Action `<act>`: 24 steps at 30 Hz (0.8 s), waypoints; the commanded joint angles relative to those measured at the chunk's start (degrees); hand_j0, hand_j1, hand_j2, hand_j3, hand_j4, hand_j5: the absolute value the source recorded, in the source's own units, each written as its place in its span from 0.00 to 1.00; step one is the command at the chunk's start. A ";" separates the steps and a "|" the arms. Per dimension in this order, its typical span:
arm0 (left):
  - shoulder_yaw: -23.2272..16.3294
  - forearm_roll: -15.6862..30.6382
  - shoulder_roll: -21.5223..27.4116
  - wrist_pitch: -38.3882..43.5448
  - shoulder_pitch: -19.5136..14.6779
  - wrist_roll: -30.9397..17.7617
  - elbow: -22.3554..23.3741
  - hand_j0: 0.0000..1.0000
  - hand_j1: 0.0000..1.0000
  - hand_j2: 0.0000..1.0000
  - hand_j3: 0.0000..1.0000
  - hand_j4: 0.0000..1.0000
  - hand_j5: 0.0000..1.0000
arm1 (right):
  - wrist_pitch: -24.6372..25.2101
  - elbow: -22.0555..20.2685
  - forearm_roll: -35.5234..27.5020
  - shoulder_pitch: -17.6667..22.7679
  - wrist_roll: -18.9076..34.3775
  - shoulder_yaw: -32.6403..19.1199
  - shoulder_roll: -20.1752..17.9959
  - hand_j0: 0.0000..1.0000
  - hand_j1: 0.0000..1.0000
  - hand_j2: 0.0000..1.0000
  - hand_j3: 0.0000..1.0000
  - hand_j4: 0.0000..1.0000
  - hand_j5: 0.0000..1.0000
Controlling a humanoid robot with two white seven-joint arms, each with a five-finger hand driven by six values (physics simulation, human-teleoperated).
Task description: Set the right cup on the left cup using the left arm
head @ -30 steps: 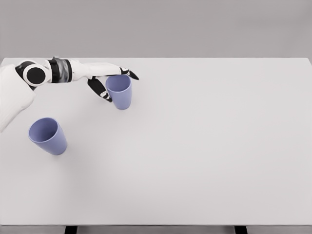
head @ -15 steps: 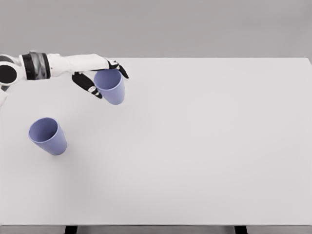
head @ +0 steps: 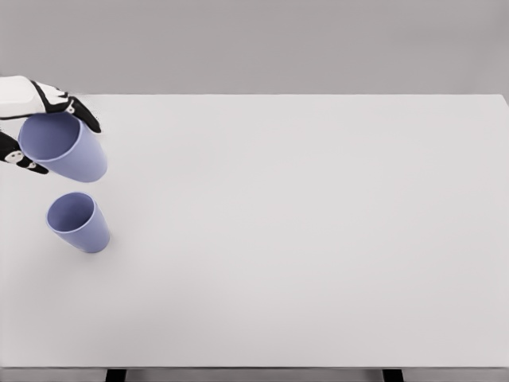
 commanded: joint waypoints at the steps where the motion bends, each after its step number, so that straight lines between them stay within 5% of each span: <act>1: 0.07 2.59 6.23 0.14 0.09 0.05 -3.91 0.64 0.64 0.64 0.64 0.64 0.64 | -0.01 0.00 0.01 0.00 0.01 0.00 0.00 1.00 1.00 1.00 1.00 1.00 1.00; 4: 0.77 2.50 7.73 0.14 4.22 0.05 -3.65 0.65 0.65 0.65 0.65 0.65 0.65 | -0.01 0.00 0.01 0.00 0.01 0.00 0.00 1.00 1.00 1.00 1.00 1.00 1.00; 11: 2.18 2.06 7.55 0.14 8.08 0.05 -1.19 0.65 0.65 0.65 0.65 0.65 0.65 | -0.01 0.00 0.01 0.00 0.01 0.00 0.00 1.00 1.00 1.00 1.00 1.00 1.00; 24: 4.29 1.71 3.42 0.14 9.23 0.05 0.83 0.65 0.65 0.65 0.65 0.65 0.65 | -0.01 0.00 0.01 0.00 0.01 0.00 0.00 1.00 1.00 1.00 1.00 1.00 1.00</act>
